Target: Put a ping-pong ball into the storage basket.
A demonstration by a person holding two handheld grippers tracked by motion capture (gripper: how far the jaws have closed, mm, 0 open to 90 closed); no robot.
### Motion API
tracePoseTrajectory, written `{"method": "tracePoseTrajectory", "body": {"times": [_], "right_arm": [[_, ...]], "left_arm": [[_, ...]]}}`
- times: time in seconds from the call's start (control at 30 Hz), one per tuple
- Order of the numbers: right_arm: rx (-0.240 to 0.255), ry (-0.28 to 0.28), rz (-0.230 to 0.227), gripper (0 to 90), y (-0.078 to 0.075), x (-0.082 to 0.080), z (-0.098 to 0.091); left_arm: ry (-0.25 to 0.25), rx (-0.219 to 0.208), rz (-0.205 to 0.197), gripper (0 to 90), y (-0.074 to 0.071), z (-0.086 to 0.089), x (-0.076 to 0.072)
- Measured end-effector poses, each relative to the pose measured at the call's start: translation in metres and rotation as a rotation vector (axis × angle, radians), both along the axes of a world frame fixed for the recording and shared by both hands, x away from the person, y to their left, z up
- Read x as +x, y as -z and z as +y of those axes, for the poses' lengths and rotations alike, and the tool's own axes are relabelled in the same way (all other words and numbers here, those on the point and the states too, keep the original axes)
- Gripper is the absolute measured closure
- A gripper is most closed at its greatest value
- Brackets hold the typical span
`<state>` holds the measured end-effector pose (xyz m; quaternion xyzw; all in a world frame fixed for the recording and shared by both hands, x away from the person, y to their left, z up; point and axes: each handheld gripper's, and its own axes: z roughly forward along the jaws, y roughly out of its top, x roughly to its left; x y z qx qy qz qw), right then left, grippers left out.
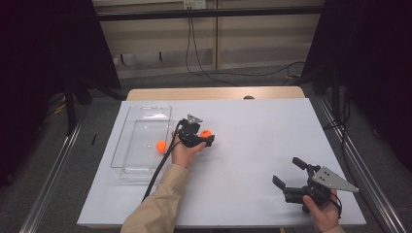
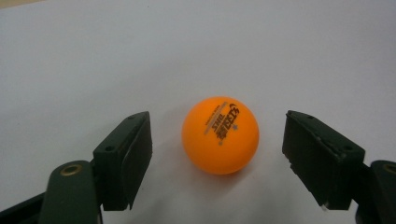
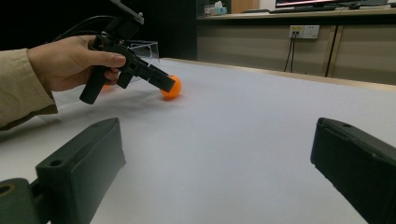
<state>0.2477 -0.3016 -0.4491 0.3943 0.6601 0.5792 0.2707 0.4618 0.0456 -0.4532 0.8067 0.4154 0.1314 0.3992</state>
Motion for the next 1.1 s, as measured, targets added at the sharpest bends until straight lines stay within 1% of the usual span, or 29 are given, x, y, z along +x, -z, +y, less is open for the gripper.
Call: {"method": "tracePoseTrajectory", "body": {"times": [0.07,0.1,0.27,0.3,0.43,0.57,0.6,0.73,0.93,1.07,1.1], "right_arm": [[0.000,0.000,-0.001,2.1,0.0000,0.0000,0.0000],[0.001,0.000,0.000,2.1,0.0000,0.0000,0.0000],[0.008,0.003,0.001,2.1,-0.0002,-0.0001,0.0004],[0.000,0.000,-0.001,2.1,-0.0001,0.0000,-0.0001],[0.000,0.000,0.000,2.1,0.0000,0.0000,0.0000],[0.000,0.000,0.000,2.1,0.0000,0.0000,0.0000],[0.000,0.000,0.000,2.1,0.0000,0.0000,0.0000],[0.000,0.000,0.000,2.1,0.0000,-0.0001,0.0000],[0.001,0.000,0.000,2.1,0.0000,-0.0001,0.0000],[0.001,0.000,-0.001,2.1,0.0000,-0.0001,-0.0001],[0.010,0.004,0.001,2.1,-0.0002,-0.0003,0.0004]], "left_arm": [[0.010,0.004,-0.002,25.7,-0.0004,0.0003,0.0001],[0.007,-0.003,-0.002,26.1,-0.0002,-0.0004,-0.0002],[0.013,-0.002,-0.007,28.2,0.0001,-0.0004,0.0001],[0.014,-0.002,-0.006,28.6,0.0001,-0.0004,0.0002],[0.015,-0.003,-0.011,30.4,0.0004,-0.0007,0.0003],[0.019,-0.003,-0.006,32.9,0.0012,-0.0013,0.0003],[0.023,0.004,-0.009,33.5,0.0013,-0.0010,0.0006],[0.026,0.000,-0.006,35.8,0.0027,-0.0015,0.0008],[0.026,0.001,-0.010,39.1,0.0030,-0.0011,0.0016],[0.026,0.003,-0.006,40.8,0.0040,-0.0014,0.0018],[0.023,0.001,-0.006,41.0,0.0043,-0.0015,0.0020]]}}
